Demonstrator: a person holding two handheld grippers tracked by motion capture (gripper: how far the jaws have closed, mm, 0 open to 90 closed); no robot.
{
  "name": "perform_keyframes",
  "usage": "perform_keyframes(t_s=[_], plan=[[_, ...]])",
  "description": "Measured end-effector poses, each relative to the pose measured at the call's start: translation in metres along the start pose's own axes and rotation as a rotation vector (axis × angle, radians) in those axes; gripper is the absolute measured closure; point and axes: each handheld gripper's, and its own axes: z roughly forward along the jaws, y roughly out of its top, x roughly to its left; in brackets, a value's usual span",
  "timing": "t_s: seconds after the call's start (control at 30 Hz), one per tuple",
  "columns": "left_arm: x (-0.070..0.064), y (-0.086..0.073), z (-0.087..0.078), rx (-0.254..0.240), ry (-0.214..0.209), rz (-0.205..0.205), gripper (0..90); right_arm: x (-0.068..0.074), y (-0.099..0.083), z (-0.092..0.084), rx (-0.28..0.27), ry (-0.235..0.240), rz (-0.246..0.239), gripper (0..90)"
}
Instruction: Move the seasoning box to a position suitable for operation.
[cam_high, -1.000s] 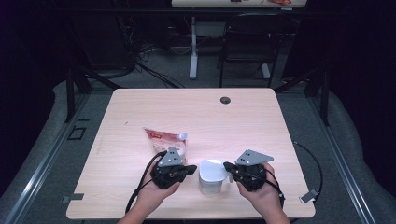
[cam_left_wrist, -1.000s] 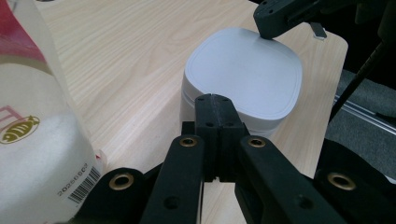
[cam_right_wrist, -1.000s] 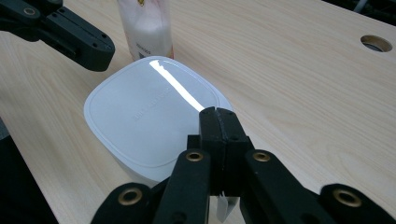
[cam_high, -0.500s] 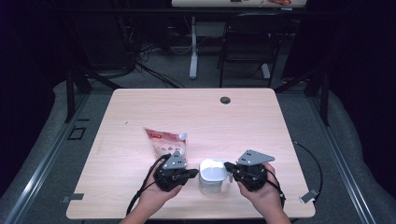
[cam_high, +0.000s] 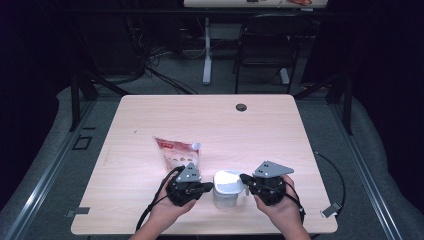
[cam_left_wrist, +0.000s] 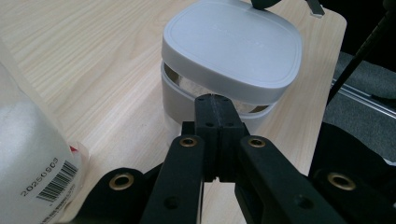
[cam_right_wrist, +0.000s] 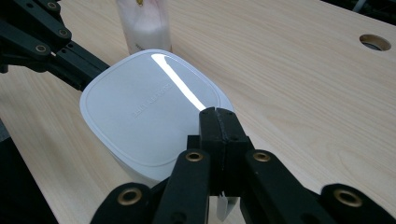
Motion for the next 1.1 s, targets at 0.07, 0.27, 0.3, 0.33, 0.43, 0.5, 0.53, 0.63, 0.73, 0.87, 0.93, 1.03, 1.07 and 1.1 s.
perform_keyframes(t_s=[0.07, 0.27, 0.3, 0.33, 0.43, 0.5, 0.53, 0.63, 0.73, 0.87, 0.93, 1.03, 1.07, 1.1], plan=[[0.000, 0.000, 0.000, -0.005, 0.003, -0.001, 90.0, 0.001, 0.000, 0.000, 0.001, -0.001, -0.002, 90.0], [-0.001, 0.001, 0.000, -0.003, 0.000, 0.002, 90.0, 0.003, 0.001, -0.001, 0.004, 0.006, -0.014, 89.1], [-0.001, 0.001, -0.001, -0.003, -0.001, 0.002, 90.0, 0.004, 0.001, -0.001, 0.003, 0.006, -0.017, 88.6], [-0.001, 0.002, -0.001, -0.006, 0.000, 0.005, 90.0, 0.005, 0.001, -0.001, 0.003, 0.005, -0.021, 88.2], [-0.001, 0.003, -0.002, -0.011, -0.001, 0.007, 90.0, 0.009, 0.002, -0.002, 0.005, 0.006, -0.036, 85.8], [-0.001, 0.004, -0.002, -0.016, -0.002, 0.007, 90.0, 0.012, 0.003, -0.003, 0.000, 0.006, -0.043, 82.3], [-0.001, 0.004, -0.002, -0.023, -0.002, 0.006, 90.0, 0.013, 0.003, -0.003, -0.004, 0.009, -0.045, 80.8], [-0.001, 0.007, -0.003, -0.022, -0.005, 0.012, 90.0, 0.017, 0.002, -0.005, -0.009, 0.002, -0.056, 74.8], [-0.002, 0.009, -0.003, -0.028, -0.007, 0.016, 90.0, 0.019, 0.001, -0.007, -0.021, 0.004, -0.051, 70.3], [-0.002, 0.011, -0.002, -0.033, -0.015, 0.021, 90.0, 0.017, -0.003, -0.010, -0.032, 0.012, -0.036, 62.2], [-0.001, 0.012, -0.002, -0.034, -0.017, 0.022, 90.0, 0.016, -0.005, -0.012, -0.034, 0.016, -0.032, 60.1], [-0.001, 0.014, -0.002, -0.040, -0.020, 0.023, 90.0, 0.016, -0.007, -0.015, -0.032, 0.019, -0.032, 59.1], [-0.001, 0.015, -0.002, -0.041, -0.020, 0.024, 90.0, 0.017, -0.008, -0.016, -0.032, 0.022, -0.031, 59.0], [-0.001, 0.015, -0.002, -0.041, -0.020, 0.024, 90.0, 0.017, -0.008, -0.016, -0.032, 0.022, -0.031, 59.0]])
